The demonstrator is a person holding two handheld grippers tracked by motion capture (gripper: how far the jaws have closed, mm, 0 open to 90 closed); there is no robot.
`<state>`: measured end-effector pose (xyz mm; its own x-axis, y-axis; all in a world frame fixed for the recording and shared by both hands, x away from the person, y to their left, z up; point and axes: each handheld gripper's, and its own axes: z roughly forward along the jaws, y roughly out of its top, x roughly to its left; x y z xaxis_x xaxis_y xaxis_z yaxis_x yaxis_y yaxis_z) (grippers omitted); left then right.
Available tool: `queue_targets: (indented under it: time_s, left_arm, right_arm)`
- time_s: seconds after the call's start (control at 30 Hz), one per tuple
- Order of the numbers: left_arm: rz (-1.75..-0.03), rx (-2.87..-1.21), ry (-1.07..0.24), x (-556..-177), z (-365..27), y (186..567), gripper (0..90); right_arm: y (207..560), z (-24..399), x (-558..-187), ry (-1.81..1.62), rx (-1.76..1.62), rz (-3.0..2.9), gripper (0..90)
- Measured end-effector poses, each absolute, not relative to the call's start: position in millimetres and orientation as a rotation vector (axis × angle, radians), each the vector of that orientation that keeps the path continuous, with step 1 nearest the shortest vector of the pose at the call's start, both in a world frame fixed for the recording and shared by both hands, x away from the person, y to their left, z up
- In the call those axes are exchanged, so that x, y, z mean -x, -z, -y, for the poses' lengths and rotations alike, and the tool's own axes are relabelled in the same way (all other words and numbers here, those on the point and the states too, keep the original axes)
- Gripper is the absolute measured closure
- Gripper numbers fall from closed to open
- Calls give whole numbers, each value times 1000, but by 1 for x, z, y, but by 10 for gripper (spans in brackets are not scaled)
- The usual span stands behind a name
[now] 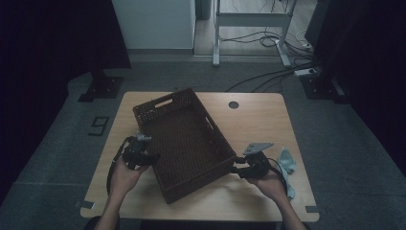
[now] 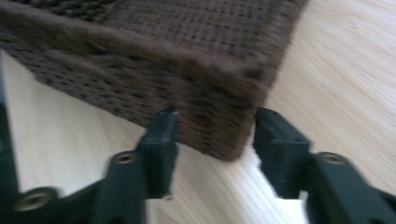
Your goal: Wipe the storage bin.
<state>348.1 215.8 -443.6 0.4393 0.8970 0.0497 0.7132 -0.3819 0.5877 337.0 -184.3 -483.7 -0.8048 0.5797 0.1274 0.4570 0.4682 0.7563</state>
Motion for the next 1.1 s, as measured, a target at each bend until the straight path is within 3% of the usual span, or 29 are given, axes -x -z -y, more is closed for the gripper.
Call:
queue_targets:
  time_s: [0.17,0.47,0.73,1.1]
  left_arm:
    - [-1348,-2202,-504,-349,-221,444,405]
    - [-1347,-2190,-522,-352,-225,446,535]
    - [-1376,-2173,-508,-359,-228,444,654]
    - [-1386,-2171,-488,-375,-230,443,703]
  right_arm:
    - [484,182,-330,-1258,-902,-2568,613]
    - [483,176,-315,-1264,-840,-2620,719]
    - [484,168,-305,-1276,-805,-2647,724]
    - [487,159,-293,-1247,-759,-2710,695]
